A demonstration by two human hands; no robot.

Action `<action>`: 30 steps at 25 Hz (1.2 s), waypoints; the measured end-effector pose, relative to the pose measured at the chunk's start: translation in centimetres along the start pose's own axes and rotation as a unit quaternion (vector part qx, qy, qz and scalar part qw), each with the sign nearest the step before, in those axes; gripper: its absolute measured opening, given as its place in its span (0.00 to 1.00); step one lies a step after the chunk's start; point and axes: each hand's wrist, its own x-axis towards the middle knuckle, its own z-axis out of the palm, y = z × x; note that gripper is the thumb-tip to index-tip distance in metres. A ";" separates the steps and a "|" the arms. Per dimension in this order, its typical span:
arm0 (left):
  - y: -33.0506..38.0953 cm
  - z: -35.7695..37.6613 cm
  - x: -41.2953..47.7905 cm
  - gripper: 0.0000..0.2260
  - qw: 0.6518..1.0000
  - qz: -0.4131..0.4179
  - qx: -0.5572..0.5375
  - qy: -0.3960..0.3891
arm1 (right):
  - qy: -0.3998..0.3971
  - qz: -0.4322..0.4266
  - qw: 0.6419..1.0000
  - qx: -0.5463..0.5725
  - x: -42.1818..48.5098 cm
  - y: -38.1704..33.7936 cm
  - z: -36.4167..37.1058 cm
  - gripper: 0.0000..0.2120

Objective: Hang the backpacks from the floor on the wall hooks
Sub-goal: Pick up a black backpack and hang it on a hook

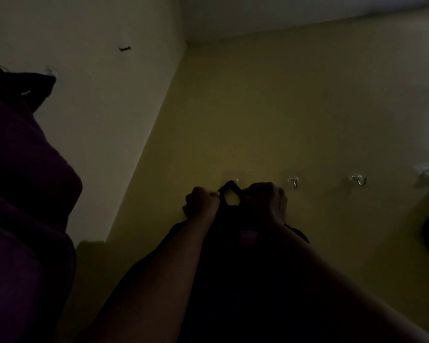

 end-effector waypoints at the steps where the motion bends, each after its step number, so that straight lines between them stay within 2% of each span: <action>1: -0.2 -0.1 -0.7 0.15 1.000 -0.006 0.000 -0.001 | -0.008 -0.004 1.000 -0.007 -0.4 0.0 0.0 0.15; 3: -0.3 -0.8 -2.1 0.14 1.000 -0.013 0.002 -0.010 | -0.029 0.006 1.000 0.001 -1.0 -0.2 -0.4 0.13; 6: -0.8 -2.1 -3.9 0.13 0.997 0.008 -0.056 -0.047 | -0.086 0.013 0.996 0.021 -1.8 -0.1 -1.2 0.11; 10: 0.2 -4.6 -7.0 0.16 0.993 0.036 -0.035 -0.106 | -0.165 -0.015 0.986 0.032 -3.8 -0.4 -3.5 0.13; 15: 2.3 -7.0 -12.9 0.17 0.994 -0.017 -0.075 -0.080 | -0.199 0.078 0.965 0.150 -7.8 -1.9 -9.9 0.18; 19: 3.8 -8.5 -20.1 0.16 0.983 -0.026 -0.178 -0.046 | -0.219 0.167 0.930 0.243 -12.4 -2.0 -15.7 0.19; 24: 4.3 -11.4 -28.1 0.17 0.960 -0.130 -0.242 -0.049 | -0.256 0.261 0.868 0.336 -19.0 -2.3 -23.0 0.20; 27: 4.9 -13.5 -34.4 0.18 0.942 -0.189 -0.256 -0.104 | -0.285 0.325 0.836 0.339 -23.6 -3.5 -28.6 0.22; 30: 5.5 -16.1 -40.8 0.21 0.913 -0.241 -0.276 -0.179 | -0.280 0.390 0.806 0.344 -27.9 -5.4 -34.8 0.22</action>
